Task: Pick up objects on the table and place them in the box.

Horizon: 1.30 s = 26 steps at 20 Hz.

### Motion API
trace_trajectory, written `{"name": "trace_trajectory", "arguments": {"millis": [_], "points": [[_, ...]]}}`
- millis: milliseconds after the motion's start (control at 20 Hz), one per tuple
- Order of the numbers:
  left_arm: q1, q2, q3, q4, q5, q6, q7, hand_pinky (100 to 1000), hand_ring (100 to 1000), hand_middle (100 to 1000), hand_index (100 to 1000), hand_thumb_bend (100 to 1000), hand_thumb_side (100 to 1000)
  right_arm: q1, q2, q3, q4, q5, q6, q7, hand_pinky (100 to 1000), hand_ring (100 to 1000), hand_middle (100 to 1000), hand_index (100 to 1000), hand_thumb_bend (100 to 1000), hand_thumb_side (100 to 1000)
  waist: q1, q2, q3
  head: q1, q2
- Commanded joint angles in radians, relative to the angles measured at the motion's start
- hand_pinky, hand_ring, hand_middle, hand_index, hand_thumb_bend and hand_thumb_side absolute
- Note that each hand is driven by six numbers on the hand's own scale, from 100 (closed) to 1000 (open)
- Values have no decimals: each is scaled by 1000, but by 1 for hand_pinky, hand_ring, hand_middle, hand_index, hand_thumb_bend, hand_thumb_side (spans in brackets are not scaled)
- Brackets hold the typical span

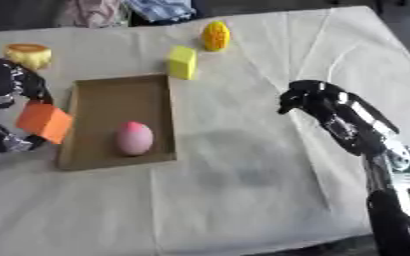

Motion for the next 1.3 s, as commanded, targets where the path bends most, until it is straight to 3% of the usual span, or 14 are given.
{"name": "trace_trajectory", "arguments": {"millis": [50, 350, 550, 700, 850, 950, 1100, 1300], "points": [[-33, -15, -19, 30, -10, -11, -5, 715, 561, 503, 656, 168, 210, -13, -6, 4, -9, -6, -5, 12, 884, 713, 741, 868, 100, 599, 2, -18, -3, 6, 4], [-45, -44, -61, 55, -25, -37, -28, 729, 583, 531, 688, 191, 231, -13, -5, 5, -9, -7, -4, 16, 885, 713, 741, 867, 100, 598, 3, -19, -11, 10, 4], [-30, -35, -75, 43, -49, -49, -114, 763, 661, 631, 801, 299, 263, -12, -5, 4, -9, -6, -4, 17, 885, 713, 741, 867, 100, 598, 5, -20, -10, 7, 4], [-17, -20, -71, 14, -65, -55, -179, 777, 706, 692, 836, 350, 274, -11, -5, 3, -9, -5, -3, 16, 885, 714, 741, 867, 100, 597, 6, -21, -7, 6, 4], [-4, 7, -53, -34, -65, -55, -219, 795, 759, 767, 875, 366, 501, -11, -5, 2, -10, -5, -3, 16, 885, 714, 741, 868, 100, 594, 6, -22, -3, 4, 4], [8, 32, -31, -79, -55, -47, -232, 805, 778, 794, 886, 373, 546, -11, -7, 1, -9, -4, -4, 16, 885, 714, 741, 868, 100, 595, 6, -23, 0, 3, 4], [31, 74, 15, -155, -25, -21, -237, 812, 787, 807, 890, 365, 529, -11, -8, -1, -8, -3, -5, 15, 886, 714, 741, 868, 100, 594, 6, -23, 3, 0, 4], [59, 127, 98, -215, 23, 50, -198, 797, 762, 781, 876, 372, 378, -11, -10, -2, -6, -2, -6, 14, 886, 714, 741, 868, 100, 595, 7, -23, 8, -5, 4]]}}
